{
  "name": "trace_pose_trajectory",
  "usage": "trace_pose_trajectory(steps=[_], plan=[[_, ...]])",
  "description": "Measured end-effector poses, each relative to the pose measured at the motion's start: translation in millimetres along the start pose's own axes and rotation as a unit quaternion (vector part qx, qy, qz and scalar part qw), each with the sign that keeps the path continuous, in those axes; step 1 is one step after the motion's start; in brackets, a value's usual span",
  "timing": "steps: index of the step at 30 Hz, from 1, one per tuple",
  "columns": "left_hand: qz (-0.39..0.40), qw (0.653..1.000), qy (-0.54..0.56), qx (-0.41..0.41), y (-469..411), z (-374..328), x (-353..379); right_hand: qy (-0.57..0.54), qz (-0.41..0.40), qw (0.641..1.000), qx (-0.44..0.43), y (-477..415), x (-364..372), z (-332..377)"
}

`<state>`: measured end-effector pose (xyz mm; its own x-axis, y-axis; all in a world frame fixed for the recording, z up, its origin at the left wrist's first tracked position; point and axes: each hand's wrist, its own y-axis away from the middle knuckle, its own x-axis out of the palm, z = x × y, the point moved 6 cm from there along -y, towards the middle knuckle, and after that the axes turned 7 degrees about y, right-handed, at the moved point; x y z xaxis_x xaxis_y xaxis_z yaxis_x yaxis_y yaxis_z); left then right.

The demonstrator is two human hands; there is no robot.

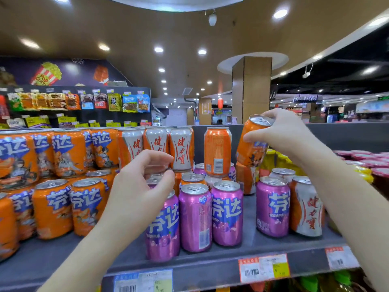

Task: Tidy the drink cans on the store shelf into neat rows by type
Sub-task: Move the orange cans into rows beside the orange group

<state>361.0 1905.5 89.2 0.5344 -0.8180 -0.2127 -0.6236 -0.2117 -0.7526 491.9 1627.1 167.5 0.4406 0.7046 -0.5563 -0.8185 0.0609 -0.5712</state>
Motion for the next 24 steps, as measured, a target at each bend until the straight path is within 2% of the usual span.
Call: trace_pose_trajectory(steps=[3, 5, 10, 14, 17, 21, 24], plan=[[0.009, 1.0, 0.0, 0.025, 4, -10, 13, -0.102, -0.092, 0.989, -0.053, 26, -20, 21], [0.012, 0.999, 0.012, 0.034, 6, -17, 19, -0.153, -0.101, 0.979, -0.088, 47, -23, 36], [0.045, 0.995, 0.062, 0.061, 13, -40, 22, -0.226, 0.007, 0.965, -0.137, 101, 3, 83], [0.01, 0.992, 0.118, 0.05, 21, -40, -10, -0.272, 0.048, 0.949, -0.154, 134, 40, 118], [-0.014, 0.995, 0.094, 0.036, 33, -26, -48, -0.295, 0.084, 0.936, -0.174, 151, 71, 142], [-0.044, 0.998, 0.05, -0.015, 56, 9, -104, -0.259, 0.173, 0.928, -0.204, 182, 127, 173], [-0.03, 0.998, 0.005, -0.05, 69, 33, -136, -0.245, 0.182, 0.934, -0.184, 199, 167, 187]])
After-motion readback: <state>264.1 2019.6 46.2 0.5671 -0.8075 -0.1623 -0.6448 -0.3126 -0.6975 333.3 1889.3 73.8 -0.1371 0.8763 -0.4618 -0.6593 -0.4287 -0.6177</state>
